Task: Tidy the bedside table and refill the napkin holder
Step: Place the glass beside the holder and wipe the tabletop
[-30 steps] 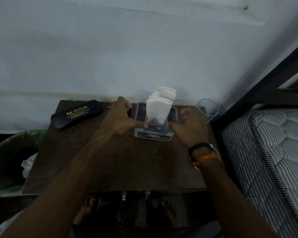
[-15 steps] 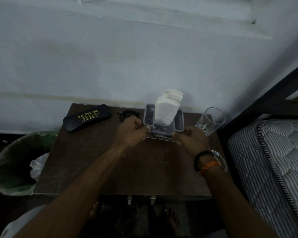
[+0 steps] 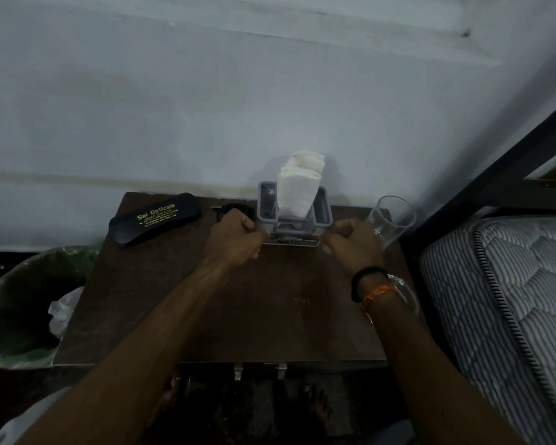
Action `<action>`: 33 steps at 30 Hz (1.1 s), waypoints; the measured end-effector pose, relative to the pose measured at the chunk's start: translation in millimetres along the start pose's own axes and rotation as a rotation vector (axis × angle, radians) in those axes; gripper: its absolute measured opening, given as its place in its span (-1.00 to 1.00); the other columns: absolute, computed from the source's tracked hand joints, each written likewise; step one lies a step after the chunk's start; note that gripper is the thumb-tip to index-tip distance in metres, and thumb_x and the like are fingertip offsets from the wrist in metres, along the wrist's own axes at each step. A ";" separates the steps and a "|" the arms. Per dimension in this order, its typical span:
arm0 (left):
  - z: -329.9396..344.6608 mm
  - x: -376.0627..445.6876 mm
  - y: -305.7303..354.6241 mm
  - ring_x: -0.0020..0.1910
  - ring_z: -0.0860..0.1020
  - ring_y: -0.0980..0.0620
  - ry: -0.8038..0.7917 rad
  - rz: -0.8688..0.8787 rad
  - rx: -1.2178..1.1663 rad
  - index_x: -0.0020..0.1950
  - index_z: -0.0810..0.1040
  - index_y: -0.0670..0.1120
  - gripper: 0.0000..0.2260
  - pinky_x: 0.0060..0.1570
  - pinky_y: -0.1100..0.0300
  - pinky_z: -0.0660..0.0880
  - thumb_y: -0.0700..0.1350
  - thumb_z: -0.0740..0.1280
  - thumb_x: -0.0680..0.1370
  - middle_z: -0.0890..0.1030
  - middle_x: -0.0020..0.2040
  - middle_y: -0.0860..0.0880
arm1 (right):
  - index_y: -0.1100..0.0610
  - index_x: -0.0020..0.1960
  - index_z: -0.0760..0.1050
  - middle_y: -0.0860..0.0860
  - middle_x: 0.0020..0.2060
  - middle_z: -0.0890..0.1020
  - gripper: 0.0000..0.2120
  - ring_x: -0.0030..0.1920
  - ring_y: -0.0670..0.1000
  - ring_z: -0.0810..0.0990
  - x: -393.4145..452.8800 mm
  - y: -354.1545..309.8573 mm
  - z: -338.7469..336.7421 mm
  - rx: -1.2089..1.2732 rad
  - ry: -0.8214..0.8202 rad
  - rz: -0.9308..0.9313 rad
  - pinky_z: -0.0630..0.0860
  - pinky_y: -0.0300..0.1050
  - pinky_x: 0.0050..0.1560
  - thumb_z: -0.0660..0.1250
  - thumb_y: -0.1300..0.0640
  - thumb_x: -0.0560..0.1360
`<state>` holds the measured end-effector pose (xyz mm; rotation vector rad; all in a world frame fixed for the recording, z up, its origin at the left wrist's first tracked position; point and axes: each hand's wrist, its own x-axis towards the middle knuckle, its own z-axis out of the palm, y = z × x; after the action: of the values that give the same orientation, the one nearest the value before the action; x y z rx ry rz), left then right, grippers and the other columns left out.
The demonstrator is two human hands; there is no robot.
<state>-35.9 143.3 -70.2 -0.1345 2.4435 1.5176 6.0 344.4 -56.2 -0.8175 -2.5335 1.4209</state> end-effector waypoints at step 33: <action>97.7 -43.8 -65.8 0.62 -0.02 -0.03 -0.157 0.783 0.964 0.61 0.10 0.09 -0.43 0.56 -0.12 -0.07 0.28 -0.08 0.64 0.08 0.63 -0.03 | 0.10 0.40 0.29 0.02 0.29 0.51 -0.14 0.22 -0.03 0.48 57.2 64.4 -40.5 0.116 0.311 -0.082 0.42 -0.19 0.16 0.62 -0.05 0.23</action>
<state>37.0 198.2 -156.6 1.1578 2.9113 0.3003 -2.5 430.7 -95.4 -0.8311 -2.2065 1.2883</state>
